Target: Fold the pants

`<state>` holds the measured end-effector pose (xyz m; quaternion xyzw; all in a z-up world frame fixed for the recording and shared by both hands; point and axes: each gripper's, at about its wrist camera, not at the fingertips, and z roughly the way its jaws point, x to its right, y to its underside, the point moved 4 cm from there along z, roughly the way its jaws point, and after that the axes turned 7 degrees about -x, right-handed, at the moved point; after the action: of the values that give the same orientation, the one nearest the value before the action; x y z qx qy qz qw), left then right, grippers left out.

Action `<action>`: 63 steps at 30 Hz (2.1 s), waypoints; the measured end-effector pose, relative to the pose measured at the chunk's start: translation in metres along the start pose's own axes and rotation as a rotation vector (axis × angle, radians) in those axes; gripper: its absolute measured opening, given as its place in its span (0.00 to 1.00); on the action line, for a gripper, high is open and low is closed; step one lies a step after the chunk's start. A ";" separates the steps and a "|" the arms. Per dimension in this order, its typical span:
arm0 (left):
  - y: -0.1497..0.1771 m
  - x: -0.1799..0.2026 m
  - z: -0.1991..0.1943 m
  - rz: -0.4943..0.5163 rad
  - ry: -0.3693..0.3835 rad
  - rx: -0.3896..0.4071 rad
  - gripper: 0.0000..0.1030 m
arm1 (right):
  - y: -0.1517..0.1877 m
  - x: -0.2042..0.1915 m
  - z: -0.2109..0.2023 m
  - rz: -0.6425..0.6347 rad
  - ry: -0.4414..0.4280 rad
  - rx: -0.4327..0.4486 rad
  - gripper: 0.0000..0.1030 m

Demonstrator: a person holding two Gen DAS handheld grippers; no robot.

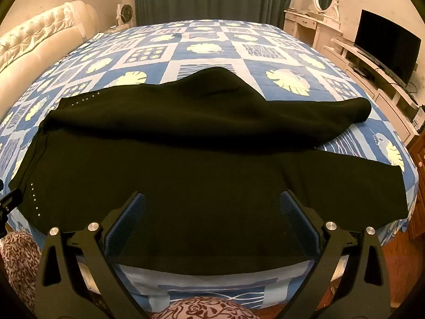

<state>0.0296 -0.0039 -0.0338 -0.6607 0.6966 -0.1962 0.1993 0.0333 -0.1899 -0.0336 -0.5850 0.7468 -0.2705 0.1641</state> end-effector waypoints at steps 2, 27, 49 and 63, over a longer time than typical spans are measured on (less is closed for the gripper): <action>0.000 0.000 0.000 -0.002 -0.002 0.002 0.96 | 0.000 0.000 0.000 0.000 0.000 -0.001 0.98; 0.001 0.002 0.000 0.000 0.000 -0.003 0.96 | 0.002 -0.007 0.001 -0.006 -0.002 -0.008 0.98; 0.001 0.002 0.002 0.017 -0.006 0.000 0.96 | 0.004 -0.015 0.002 -0.021 -0.016 -0.015 0.98; 0.000 -0.001 0.005 0.014 -0.001 -0.012 0.96 | 0.003 -0.013 0.003 -0.023 -0.022 -0.021 0.98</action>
<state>0.0320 -0.0028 -0.0378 -0.6573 0.7021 -0.1901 0.1971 0.0356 -0.1777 -0.0386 -0.5981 0.7410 -0.2581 0.1631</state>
